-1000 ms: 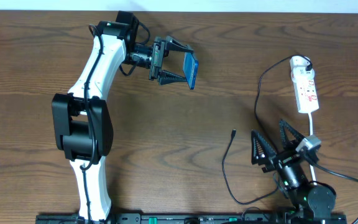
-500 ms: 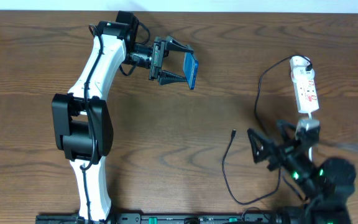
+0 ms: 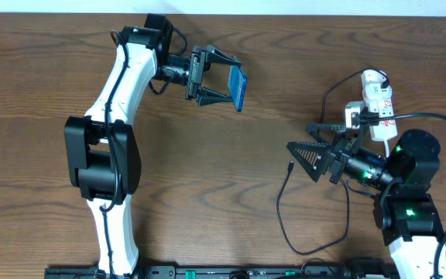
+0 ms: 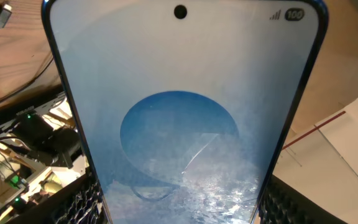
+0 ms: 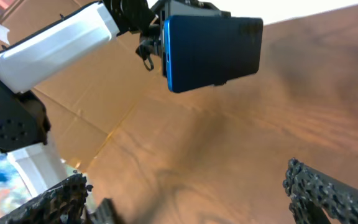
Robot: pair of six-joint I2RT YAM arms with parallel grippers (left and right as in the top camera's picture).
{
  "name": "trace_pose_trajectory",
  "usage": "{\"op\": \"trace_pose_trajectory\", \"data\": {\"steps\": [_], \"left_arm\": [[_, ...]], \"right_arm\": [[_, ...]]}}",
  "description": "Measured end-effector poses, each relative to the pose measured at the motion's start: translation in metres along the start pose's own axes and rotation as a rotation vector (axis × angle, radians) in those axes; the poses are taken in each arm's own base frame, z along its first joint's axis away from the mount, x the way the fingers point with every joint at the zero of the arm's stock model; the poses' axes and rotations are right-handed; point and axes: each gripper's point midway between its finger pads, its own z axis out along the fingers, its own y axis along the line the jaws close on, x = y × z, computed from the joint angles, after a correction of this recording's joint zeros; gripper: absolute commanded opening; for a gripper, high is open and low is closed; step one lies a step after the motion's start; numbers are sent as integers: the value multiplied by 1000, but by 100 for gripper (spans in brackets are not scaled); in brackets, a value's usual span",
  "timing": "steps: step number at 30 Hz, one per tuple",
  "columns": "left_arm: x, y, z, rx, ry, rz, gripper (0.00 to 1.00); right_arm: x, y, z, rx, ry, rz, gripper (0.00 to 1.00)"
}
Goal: Plug charger to phone and switch on socket
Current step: 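Move the right gripper toward the phone held by the left gripper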
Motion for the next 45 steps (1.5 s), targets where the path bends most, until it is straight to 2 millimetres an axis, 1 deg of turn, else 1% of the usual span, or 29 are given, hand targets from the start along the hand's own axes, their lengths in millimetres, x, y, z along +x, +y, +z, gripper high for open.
{"op": "trace_pose_trajectory", "data": {"steps": [3,4,5,8,10,12,13,14,17,19,21,22,26,29,30,31,33,35,43,45], "left_arm": [[0,0,0,0,0,0,68],[0,0,0,0,0,0,68],[0,0,0,0,0,0,68],[0,0,0,0,0,1,68],[0,0,0,0,0,1,68],[0,0,0,0,0,0,68],[0,0,0,0,0,1,68],[0,0,0,0,0,1,68],[0,0,0,0,0,-1,68],[0,0,0,1,1,0,68],[0,0,0,0,0,1,68],[0,0,0,0,0,0,67],[0,0,0,0,0,0,67],[0,0,0,0,0,0,67],[0,0,0,0,0,0,67],[0,0,0,0,0,0,67],[0,0,0,0,0,1,67],[0,0,0,0,0,0,67],[0,0,0,0,0,0,67],[0,0,0,0,0,0,67]], "right_arm": [[5,-4,1,61,50,115,99],[8,-5,2,110,85,148,99],[6,-4,2,139,100,168,99],[2,-2,3,283,170,162,99],[-6,3,7,381,216,123,99],[-14,10,14,430,242,72,95],[-18,13,18,456,254,46,90],[-24,18,29,489,273,-7,88],[-26,25,45,537,317,-55,88],[-30,32,66,552,343,-95,88],[-33,35,80,577,358,-121,87],[-32,35,86,587,366,-129,85],[-38,31,106,661,359,-147,85],[-38,22,114,730,339,-140,84],[-37,19,116,752,334,-134,82],[-36,13,118,780,327,-126,77],[-37,8,120,804,313,-114,70],[-39,4,124,819,295,-104,60],[-37,-9,137,849,273,-76,57],[-38,-10,141,848,266,-74,52]]}}
